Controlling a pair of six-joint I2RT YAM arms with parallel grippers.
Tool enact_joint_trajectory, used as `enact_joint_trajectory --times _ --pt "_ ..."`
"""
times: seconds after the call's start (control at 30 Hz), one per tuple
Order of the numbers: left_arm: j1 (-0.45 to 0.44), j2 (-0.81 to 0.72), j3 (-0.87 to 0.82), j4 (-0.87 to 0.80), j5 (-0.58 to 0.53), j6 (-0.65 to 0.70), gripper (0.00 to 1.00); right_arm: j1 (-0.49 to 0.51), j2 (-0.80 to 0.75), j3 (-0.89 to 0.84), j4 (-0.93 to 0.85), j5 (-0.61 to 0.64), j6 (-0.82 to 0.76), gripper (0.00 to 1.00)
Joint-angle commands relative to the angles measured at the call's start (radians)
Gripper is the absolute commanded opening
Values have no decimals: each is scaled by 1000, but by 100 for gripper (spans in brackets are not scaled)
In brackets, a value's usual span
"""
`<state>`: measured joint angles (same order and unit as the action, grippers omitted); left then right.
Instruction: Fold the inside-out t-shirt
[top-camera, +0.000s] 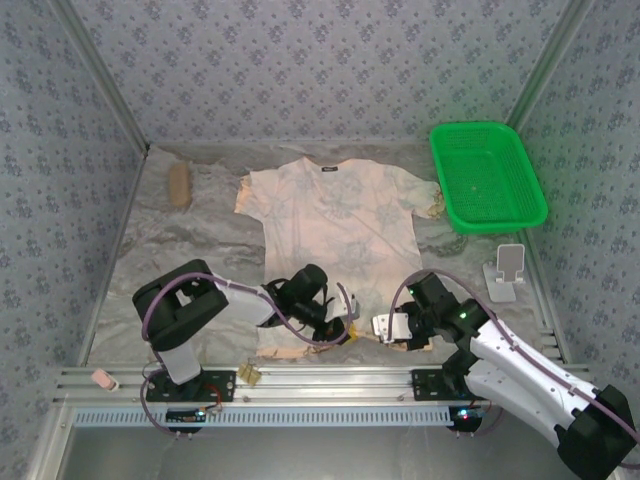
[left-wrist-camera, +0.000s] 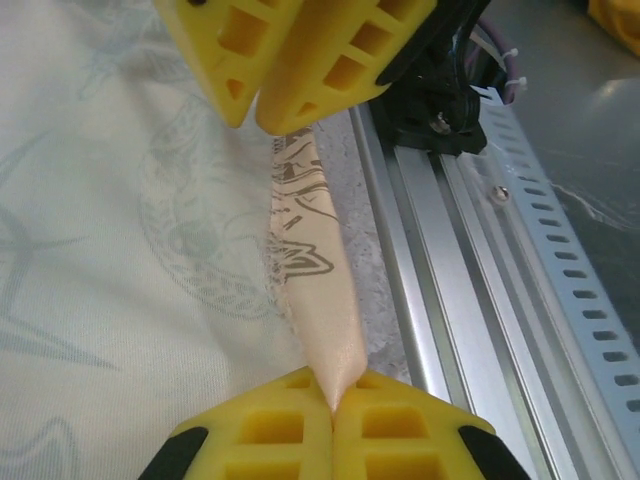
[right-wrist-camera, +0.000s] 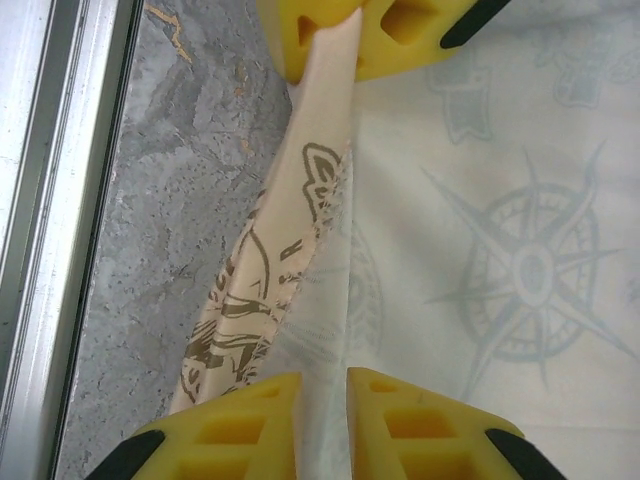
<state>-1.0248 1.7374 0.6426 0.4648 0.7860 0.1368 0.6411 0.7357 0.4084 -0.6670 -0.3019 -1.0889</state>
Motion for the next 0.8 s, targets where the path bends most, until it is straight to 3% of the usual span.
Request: enact_joint_trajectory --times 0.0,0.07,0.17,0.33,0.57,0.77 --pt "0 14 26 -2 70 3 0 -4 2 10 -28 -5 -7 19" --pt "5 18 26 16 80 -11 0 1 4 8 -35 -33 10 28" --pt "17 39 22 69 107 -55 0 0 -4 7 -52 -85 24 55" --pt "23 56 23 85 114 -69 0 6 3 9 -94 -99 -1 61" --pt "40 60 -5 165 120 -109 0 57 36 -39 -13 26 -6 56" --pt "42 76 -16 188 124 -116 0 71 45 -40 25 90 -14 19"
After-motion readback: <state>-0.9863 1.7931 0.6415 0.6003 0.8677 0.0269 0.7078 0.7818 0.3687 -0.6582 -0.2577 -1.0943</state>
